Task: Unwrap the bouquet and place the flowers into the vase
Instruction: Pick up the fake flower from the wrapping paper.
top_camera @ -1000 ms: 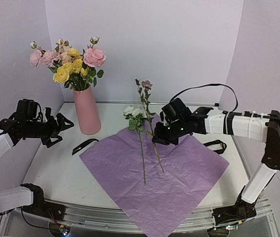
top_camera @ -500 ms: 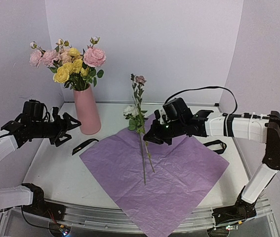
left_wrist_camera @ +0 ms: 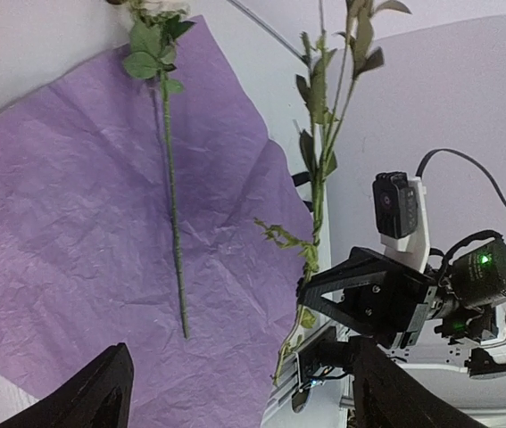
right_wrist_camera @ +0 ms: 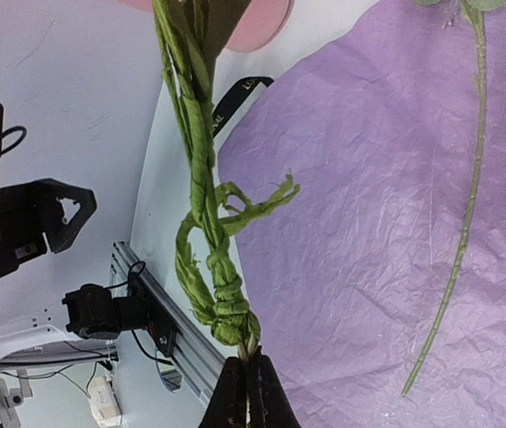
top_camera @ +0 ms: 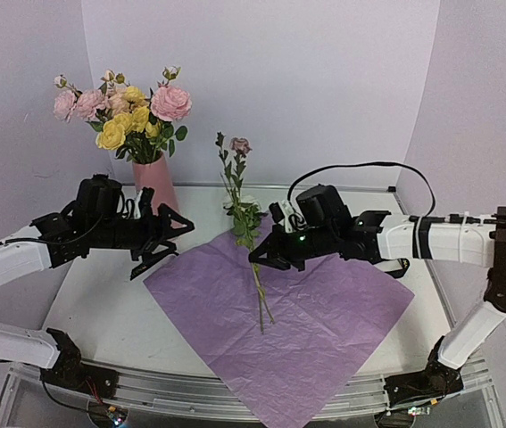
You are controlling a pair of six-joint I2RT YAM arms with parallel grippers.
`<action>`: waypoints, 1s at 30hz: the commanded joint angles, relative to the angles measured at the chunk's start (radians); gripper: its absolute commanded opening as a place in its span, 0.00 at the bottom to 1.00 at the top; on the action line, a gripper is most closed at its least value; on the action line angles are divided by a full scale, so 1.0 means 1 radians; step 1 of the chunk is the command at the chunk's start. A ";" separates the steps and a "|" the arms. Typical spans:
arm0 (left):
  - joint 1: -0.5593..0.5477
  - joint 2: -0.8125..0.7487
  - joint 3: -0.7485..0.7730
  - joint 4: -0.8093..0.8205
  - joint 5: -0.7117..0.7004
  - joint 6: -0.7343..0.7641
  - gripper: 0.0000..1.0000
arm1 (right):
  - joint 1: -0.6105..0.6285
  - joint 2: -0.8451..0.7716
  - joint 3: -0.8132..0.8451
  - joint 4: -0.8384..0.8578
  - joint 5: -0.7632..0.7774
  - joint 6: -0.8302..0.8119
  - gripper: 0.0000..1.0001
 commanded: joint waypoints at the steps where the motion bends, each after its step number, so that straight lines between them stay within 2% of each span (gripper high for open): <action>1: -0.105 0.061 0.134 0.146 -0.104 -0.024 0.83 | 0.017 -0.120 -0.034 0.073 -0.020 -0.046 0.00; 9: -0.196 0.175 0.243 0.239 -0.167 -0.025 0.65 | 0.030 -0.202 -0.056 0.094 -0.061 -0.085 0.00; 20: -0.229 0.259 0.350 0.350 -0.178 -0.015 0.63 | 0.034 -0.264 -0.078 0.094 -0.093 -0.106 0.00; 30: -0.241 0.321 0.423 0.366 -0.187 0.008 0.48 | 0.036 -0.279 -0.081 0.093 -0.104 -0.109 0.00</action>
